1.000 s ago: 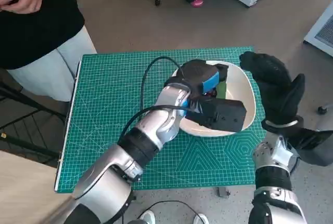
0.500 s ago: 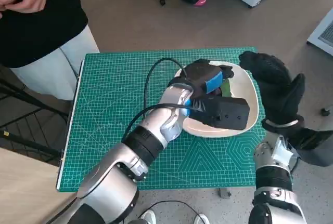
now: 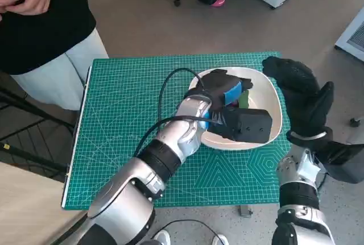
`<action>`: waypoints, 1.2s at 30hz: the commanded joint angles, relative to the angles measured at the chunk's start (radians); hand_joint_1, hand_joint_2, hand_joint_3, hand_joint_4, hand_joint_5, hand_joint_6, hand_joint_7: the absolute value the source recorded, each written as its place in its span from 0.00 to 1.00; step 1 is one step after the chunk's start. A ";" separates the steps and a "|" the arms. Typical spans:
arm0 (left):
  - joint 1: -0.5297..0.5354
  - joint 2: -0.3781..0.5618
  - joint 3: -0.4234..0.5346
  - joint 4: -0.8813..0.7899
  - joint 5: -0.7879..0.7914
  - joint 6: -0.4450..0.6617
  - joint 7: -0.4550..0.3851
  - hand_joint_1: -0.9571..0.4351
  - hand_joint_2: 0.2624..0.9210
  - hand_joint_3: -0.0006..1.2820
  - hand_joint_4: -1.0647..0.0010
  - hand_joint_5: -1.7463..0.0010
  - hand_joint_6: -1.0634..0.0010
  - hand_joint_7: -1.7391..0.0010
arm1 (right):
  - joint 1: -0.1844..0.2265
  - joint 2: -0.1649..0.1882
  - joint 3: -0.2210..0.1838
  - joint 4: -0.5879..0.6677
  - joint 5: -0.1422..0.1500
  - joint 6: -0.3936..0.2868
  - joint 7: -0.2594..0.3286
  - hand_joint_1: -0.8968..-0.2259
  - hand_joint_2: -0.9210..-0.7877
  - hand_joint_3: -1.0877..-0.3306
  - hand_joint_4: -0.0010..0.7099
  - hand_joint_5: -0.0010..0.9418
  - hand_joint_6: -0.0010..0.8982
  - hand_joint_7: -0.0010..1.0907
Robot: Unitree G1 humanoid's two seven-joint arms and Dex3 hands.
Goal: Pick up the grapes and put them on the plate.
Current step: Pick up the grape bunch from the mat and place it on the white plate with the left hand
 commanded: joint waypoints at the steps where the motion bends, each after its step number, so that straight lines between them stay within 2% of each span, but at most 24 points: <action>1: -0.039 -0.008 0.004 0.035 -0.012 -0.004 -0.040 0.84 0.69 0.47 0.61 0.19 0.67 0.71 | 0.026 0.001 0.004 0.010 -0.010 0.006 -0.012 0.48 0.00 0.67 0.46 0.00 0.49 0.00; 3: -0.047 -0.008 -0.010 0.046 -0.004 -0.005 -0.057 0.64 0.81 0.29 0.71 0.44 0.71 0.80 | 0.028 0.002 0.005 0.008 -0.011 0.004 -0.014 0.48 0.00 0.67 0.47 0.01 0.49 0.00; 5: -0.050 -0.006 -0.024 0.055 0.005 -0.008 -0.066 0.50 0.90 0.17 0.81 0.68 0.75 0.87 | 0.030 0.003 0.006 0.006 -0.011 0.003 -0.016 0.48 0.00 0.67 0.47 0.01 0.49 0.00; 7: -0.050 -0.004 -0.034 0.060 0.012 -0.012 -0.068 0.41 0.95 0.11 0.88 0.84 0.78 0.92 | 0.031 0.003 0.007 0.005 -0.010 0.003 -0.017 0.48 0.00 0.67 0.47 0.01 0.49 0.00; 10: -0.047 -0.001 -0.040 0.058 0.014 -0.013 -0.068 0.34 0.99 0.06 0.94 0.95 0.83 0.96 | 0.031 0.003 0.009 0.006 -0.011 0.003 -0.019 0.48 0.00 0.67 0.48 0.01 0.49 0.00; 18: -0.031 0.007 -0.035 0.053 0.004 -0.046 -0.038 0.32 0.99 0.03 1.00 1.00 0.91 1.00 | 0.034 0.004 0.014 0.003 -0.013 0.001 -0.028 0.48 0.00 0.67 0.48 0.01 0.50 0.00; 26: 0.020 0.048 0.001 0.031 -0.030 -0.178 0.050 0.33 1.00 0.02 1.00 1.00 0.94 1.00 | 0.037 0.008 0.017 -0.002 -0.010 0.001 -0.026 0.48 0.00 0.67 0.48 0.01 0.50 0.00; 30: 0.055 0.091 0.049 0.007 -0.071 -0.257 0.075 0.35 1.00 0.03 1.00 1.00 0.93 0.99 | 0.038 0.010 0.021 -0.006 -0.012 -0.004 -0.030 0.48 0.00 0.67 0.48 0.01 0.50 0.00; 36: 0.158 0.180 0.169 -0.080 -0.192 -0.402 0.054 0.38 1.00 0.07 1.00 1.00 0.92 0.99 | 0.043 0.014 0.025 -0.013 -0.009 -0.004 -0.033 0.48 0.00 0.67 0.49 0.01 0.50 0.01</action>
